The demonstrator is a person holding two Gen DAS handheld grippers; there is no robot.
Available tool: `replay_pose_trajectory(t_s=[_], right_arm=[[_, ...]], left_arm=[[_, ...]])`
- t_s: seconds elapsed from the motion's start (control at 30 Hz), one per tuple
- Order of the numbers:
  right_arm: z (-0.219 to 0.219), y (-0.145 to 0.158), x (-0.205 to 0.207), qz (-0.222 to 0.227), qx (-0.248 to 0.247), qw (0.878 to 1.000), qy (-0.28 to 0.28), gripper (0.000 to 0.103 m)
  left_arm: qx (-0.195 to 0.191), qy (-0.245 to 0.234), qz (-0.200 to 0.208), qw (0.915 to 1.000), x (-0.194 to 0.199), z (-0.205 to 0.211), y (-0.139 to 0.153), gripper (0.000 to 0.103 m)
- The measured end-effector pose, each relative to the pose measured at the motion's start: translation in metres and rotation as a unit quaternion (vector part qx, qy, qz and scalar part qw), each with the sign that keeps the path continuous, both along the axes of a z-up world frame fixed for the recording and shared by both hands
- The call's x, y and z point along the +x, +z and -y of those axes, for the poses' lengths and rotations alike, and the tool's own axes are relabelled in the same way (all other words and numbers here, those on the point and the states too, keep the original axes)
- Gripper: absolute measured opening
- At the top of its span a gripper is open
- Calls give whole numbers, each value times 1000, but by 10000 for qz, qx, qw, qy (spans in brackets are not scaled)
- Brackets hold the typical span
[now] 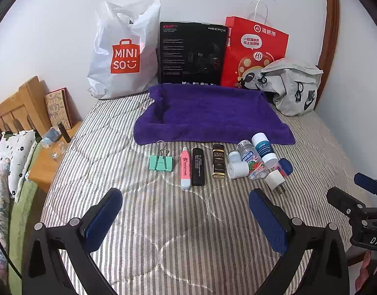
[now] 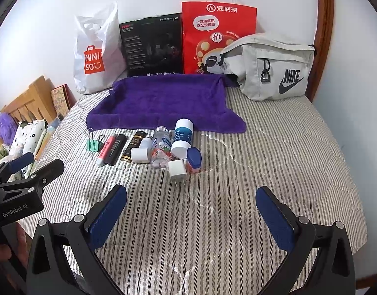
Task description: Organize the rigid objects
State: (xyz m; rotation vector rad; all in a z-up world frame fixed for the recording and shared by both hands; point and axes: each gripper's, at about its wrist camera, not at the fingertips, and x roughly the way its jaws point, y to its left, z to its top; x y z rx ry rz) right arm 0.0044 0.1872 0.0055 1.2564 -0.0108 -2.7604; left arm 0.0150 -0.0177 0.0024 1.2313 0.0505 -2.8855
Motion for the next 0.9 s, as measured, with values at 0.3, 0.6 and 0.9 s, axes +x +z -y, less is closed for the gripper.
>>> replay_pose_trajectory(t_s=[0.3,0.6,0.9], right_arm=[[0,0,1,3,4,10000,-6,103],[0,-1,2,5,34,10000,19,103],[0,-1,2,30,45,10000,19,103]], left_arm=[[-1,-2,-21,10000,1,1,3,103],[-5,4,-23,10000,2,1,3,103],[-4,7,-20,10000,2,1,3,103]])
